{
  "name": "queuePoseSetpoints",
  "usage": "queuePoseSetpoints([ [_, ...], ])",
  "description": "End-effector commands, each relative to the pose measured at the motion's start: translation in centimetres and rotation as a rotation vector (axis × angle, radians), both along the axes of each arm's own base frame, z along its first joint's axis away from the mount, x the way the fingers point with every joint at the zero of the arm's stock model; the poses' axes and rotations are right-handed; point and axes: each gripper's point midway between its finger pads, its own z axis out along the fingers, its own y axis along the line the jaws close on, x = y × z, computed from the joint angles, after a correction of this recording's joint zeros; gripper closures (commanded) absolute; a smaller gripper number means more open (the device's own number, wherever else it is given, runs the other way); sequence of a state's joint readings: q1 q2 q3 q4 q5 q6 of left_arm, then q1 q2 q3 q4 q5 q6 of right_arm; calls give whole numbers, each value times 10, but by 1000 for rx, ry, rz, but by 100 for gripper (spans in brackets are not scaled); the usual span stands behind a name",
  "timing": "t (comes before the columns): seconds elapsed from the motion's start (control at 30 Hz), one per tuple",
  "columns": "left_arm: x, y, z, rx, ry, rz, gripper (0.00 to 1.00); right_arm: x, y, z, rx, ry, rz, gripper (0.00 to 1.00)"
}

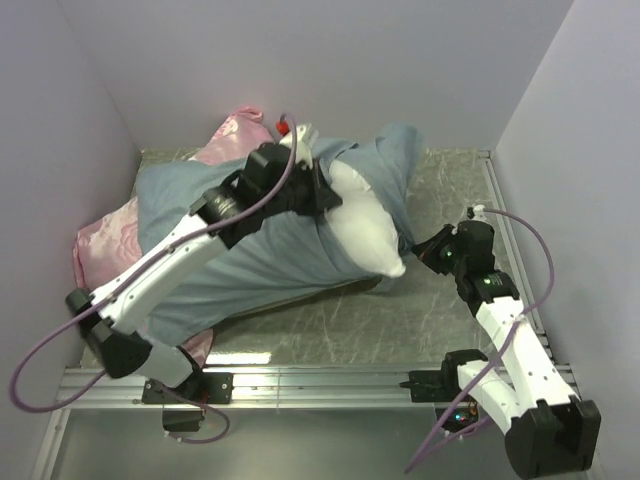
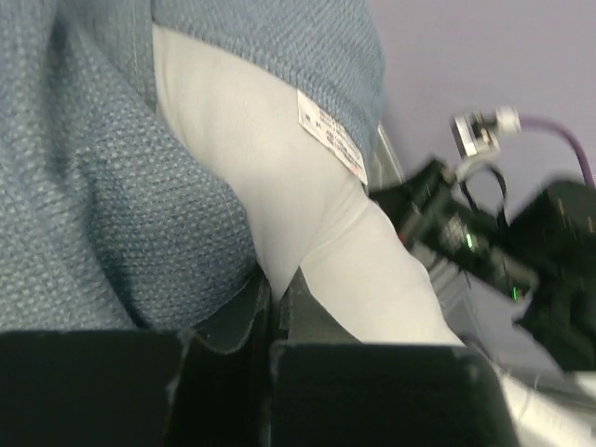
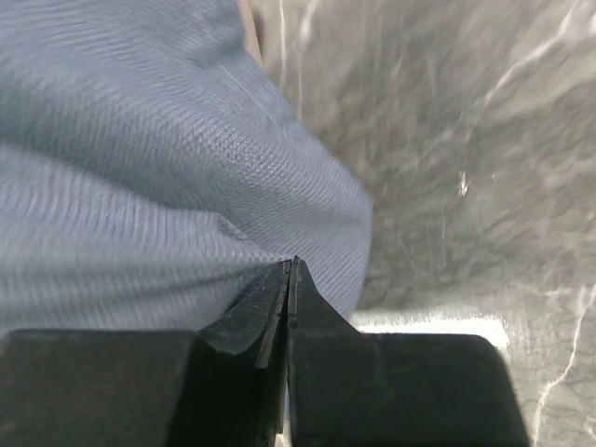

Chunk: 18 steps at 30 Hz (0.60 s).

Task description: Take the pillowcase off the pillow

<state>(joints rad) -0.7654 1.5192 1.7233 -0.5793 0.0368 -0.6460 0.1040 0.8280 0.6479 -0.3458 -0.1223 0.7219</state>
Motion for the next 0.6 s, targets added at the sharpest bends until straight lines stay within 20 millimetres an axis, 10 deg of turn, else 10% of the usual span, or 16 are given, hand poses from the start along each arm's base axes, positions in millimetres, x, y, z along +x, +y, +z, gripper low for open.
queuePoseSetpoints([
  [0.0, -36, 23, 37, -122, -108, -3, 100, 8, 6, 2, -17, -34, 73, 100],
  [0.2, -75, 31, -61, -47, 19, 44, 100, 2, 8, 9, -32, -49, 97, 96],
  [0.57, -84, 37, -97, -52, 68, 106, 100, -37, 5, 70, -38, -252, 114, 30],
])
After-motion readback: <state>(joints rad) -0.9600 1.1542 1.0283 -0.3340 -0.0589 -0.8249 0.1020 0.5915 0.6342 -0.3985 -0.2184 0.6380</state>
